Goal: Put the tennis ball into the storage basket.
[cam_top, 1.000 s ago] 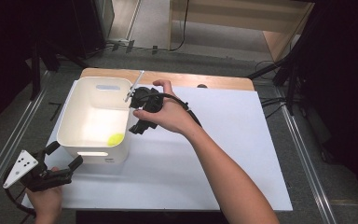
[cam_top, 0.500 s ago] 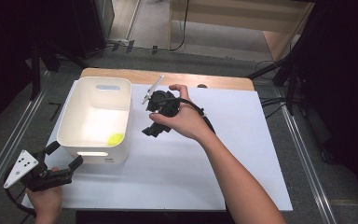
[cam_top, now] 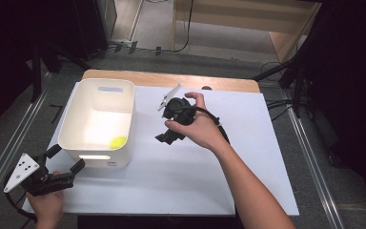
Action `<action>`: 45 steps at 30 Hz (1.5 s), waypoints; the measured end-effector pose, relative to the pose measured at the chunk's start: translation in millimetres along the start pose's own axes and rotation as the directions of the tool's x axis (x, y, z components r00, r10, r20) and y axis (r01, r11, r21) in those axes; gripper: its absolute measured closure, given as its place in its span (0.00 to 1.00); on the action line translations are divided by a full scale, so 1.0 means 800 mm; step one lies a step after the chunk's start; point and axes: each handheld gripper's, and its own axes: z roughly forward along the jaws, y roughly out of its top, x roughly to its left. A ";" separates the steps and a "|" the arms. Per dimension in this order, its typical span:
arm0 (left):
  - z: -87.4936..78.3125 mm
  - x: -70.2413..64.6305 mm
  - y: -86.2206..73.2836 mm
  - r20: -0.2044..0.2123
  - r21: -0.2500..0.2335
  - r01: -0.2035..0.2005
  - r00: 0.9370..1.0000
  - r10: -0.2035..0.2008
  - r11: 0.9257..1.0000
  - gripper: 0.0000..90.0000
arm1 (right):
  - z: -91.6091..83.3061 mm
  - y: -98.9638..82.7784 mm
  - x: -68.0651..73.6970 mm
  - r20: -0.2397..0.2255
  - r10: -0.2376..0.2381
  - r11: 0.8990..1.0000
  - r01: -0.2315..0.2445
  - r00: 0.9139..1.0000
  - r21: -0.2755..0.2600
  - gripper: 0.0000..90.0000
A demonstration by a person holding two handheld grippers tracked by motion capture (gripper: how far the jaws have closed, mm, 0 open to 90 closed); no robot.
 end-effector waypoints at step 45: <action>0.000 -0.001 -0.001 -0.009 0.008 -0.008 1.000 0.008 1.000 0.00 | -0.020 -0.121 -0.007 0.042 0.152 0.982 -0.146 0.987 -0.120 0.00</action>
